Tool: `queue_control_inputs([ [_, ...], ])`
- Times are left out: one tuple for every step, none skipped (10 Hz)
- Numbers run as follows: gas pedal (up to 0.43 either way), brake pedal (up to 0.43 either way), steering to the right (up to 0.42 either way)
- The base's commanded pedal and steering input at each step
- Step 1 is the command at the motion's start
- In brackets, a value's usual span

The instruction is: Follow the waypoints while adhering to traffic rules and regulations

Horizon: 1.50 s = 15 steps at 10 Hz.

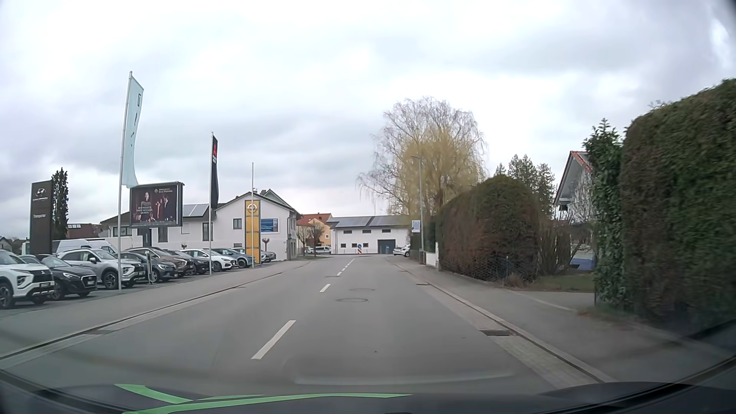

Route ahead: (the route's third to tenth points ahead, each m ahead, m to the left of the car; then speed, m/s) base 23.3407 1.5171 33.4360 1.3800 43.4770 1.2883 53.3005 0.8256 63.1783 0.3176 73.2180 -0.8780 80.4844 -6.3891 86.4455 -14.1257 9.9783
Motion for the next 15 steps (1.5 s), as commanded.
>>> queue_control_inputs([
  [0.110, 0.000, 0.004],
  [0.110, 0.000, 0.004],
  [0.110, 0.000, 0.004],
  [0.110, 0.000, 0.004],
  [0.110, 0.000, 0.004],
  [0.098, 0.000, 0.004],
  [0.087, 0.000, 0.003],
  [0.067, 0.000, 0.004],
  [0.020, 0.000, 0.004],
  [0.000, 0.000, 0.004],
  [0.000, 0.000, 0.004],
  [0.000, 0.000, 0.004],
  [0.000, 0.000, 0.003],
  [0.000, 0.000, 0.002],
  [0.000, 0.000, 0.002],
])
